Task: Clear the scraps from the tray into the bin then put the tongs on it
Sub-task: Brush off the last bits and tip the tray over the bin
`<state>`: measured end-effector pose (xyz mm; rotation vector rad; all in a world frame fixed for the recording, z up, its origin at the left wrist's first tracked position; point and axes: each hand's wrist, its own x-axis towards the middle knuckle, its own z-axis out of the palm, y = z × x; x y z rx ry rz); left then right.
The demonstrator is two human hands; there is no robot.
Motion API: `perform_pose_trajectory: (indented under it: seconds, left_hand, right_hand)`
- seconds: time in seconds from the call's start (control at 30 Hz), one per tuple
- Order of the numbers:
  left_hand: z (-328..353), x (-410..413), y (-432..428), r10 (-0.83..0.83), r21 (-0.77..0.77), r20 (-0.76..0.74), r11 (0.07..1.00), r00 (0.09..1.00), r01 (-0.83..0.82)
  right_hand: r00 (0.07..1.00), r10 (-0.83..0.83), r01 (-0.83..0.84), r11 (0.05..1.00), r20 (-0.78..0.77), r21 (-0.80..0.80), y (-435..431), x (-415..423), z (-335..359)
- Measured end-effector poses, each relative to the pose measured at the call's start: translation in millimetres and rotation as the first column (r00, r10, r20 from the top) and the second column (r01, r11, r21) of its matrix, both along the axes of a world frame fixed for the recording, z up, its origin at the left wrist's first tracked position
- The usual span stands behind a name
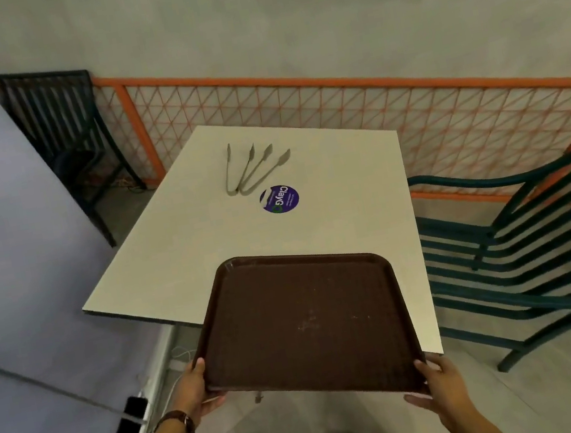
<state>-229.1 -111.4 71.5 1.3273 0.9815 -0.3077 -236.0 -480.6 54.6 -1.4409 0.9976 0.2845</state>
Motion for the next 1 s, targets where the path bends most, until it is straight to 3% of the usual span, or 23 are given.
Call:
perform_pose_trajectory:
  seconds: [0.13, 0.37, 0.57, 1.0]
  left_hand:
    - [-7.4, 32.6, -1.2, 0.025, 0.051, -0.042, 0.998, 0.999, -0.023]
    - [-18.8, 88.0, 2.8, -0.065, 0.208, -0.009, 0.976, 0.998, 0.066]
    - [-27.8, 132.6, 17.8, -0.385, 0.508, 0.023, 0.8, 0.923, 0.321]
    - [-30.2, 301.5, 6.5, -0.399, 0.324, 0.077, 0.877, 0.914, 0.356]
  right_hand:
    - [0.989, 0.141, -0.145, 0.973, -0.039, -0.181, 2.4, 33.8, -9.1]
    - [0.969, 0.231, -0.248, 0.919, -0.09, -0.308, 10.6, 80.2, -19.4]
    - [0.961, 0.259, -0.278, 0.891, -0.1, -0.36, 9.6, 116.5, -23.0]
    - [0.987, 0.022, -0.085, 0.91, -0.159, -0.405, 7.7, 239.6, -28.0]
